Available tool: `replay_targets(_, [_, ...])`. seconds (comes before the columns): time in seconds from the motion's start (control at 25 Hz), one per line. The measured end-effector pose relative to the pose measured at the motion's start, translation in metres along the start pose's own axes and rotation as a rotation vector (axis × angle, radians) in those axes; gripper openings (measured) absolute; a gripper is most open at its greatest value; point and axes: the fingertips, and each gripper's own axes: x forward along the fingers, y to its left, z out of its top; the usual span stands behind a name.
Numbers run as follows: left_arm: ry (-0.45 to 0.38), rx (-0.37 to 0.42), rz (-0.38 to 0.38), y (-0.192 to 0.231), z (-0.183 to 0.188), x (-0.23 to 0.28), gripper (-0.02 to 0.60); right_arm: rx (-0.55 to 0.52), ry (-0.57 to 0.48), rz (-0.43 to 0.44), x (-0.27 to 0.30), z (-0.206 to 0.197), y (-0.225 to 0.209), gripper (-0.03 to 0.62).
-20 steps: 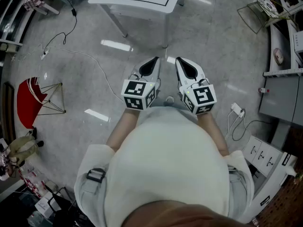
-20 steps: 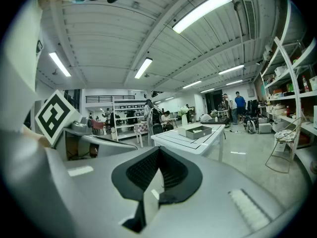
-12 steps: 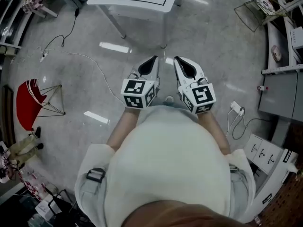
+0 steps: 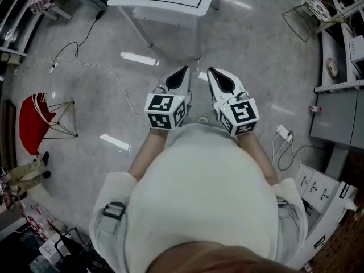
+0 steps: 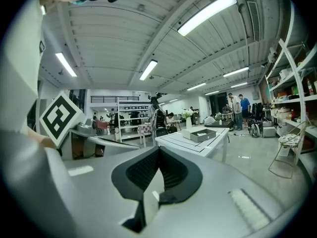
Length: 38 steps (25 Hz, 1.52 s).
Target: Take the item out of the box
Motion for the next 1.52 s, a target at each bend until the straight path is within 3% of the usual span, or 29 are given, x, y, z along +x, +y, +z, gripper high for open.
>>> replay_targets(0.8, [0.019, -0.052, -0.009, -0.022, -0.016, 0.009, 0.000, 0.022, 0.020, -0.026, -0.020, -0.013, -0.019, -0.001])
replay_targets(1.52, [0.038, -0.077, -0.015, 0.011, 0.005, 0.077, 0.000, 0.053, 0.054, -0.034, 0.035, -0.012, -0.076, -0.001])
